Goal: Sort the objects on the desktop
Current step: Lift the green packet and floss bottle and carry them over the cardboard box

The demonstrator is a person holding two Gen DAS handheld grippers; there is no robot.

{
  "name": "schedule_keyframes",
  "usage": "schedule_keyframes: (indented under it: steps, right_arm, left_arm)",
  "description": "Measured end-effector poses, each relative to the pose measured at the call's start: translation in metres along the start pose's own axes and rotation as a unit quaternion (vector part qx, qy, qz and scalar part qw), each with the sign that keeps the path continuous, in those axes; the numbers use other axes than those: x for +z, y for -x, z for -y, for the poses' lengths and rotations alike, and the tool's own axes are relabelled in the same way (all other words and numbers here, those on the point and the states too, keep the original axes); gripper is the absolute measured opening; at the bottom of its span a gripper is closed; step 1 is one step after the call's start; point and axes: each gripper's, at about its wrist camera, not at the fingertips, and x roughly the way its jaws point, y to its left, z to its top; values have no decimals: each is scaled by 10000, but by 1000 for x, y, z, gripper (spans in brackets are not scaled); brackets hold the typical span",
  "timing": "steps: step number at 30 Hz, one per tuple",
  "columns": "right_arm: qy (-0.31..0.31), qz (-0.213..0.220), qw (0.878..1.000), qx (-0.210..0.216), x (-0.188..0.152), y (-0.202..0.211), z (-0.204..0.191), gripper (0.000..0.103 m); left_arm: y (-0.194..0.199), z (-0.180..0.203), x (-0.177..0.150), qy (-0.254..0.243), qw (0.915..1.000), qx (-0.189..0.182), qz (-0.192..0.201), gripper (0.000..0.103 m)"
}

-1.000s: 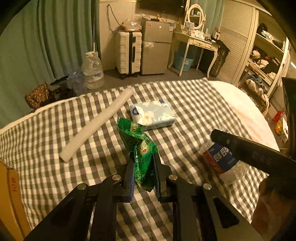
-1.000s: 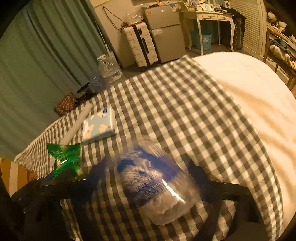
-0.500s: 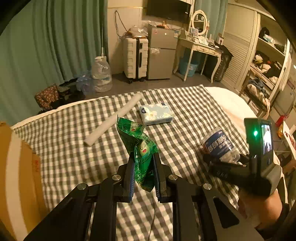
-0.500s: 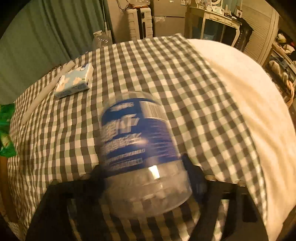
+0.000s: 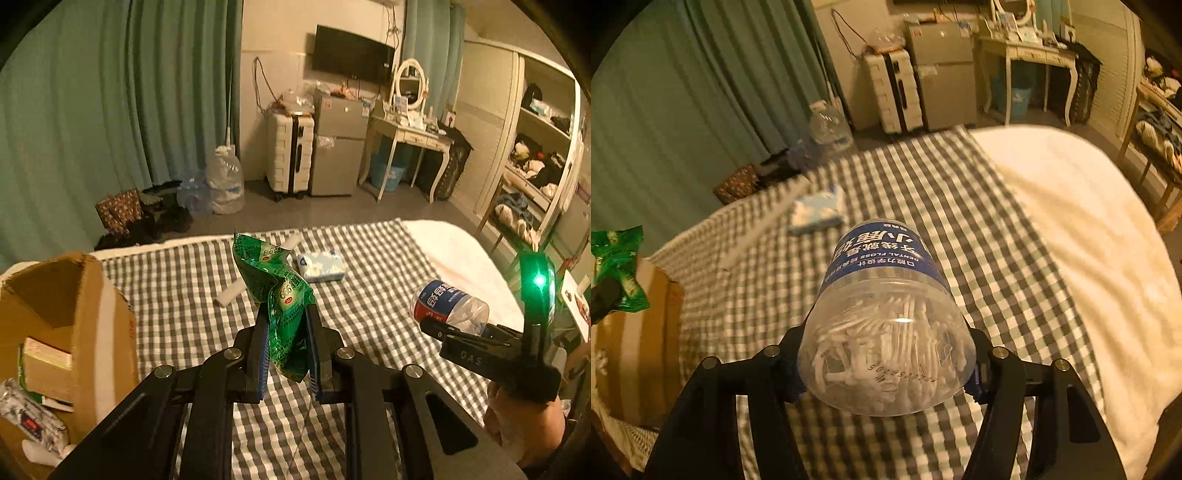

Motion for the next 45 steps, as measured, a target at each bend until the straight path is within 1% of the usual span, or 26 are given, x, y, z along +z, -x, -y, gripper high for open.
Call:
schedule_keyframes:
  steps: [10,12,22,25,31,38,45]
  right_arm:
    - [263,850,9957,259,5,93,-40,63]
    - [298,946,9946,314,5,106,-46,63]
    - [672,1686,9823,453,-1,184,-83,63]
    - [722,1839,9790,503,-4,197,-92,63]
    - [860,2001,9741,612,-8,207,-115,63]
    - [1007,2068,9703,746,-8,209,-139,63]
    - [1123,2031,9690,851,-10,201,-164,63]
  left_arm:
    - [66,-7,9,100,9986,129,501,17]
    - [78,-9,11,151,9981,151,578,17]
    - [133,-19,14,186,9942,286,1016,17]
    - [143,-24,12,203,9933,343,1084,17]
    - [160,-40,9,287,9915,478,1173,17]
    - [168,-59,9,338,9900,634,1217,17]
    - [168,-84,4,363,9886,854,1184,17]
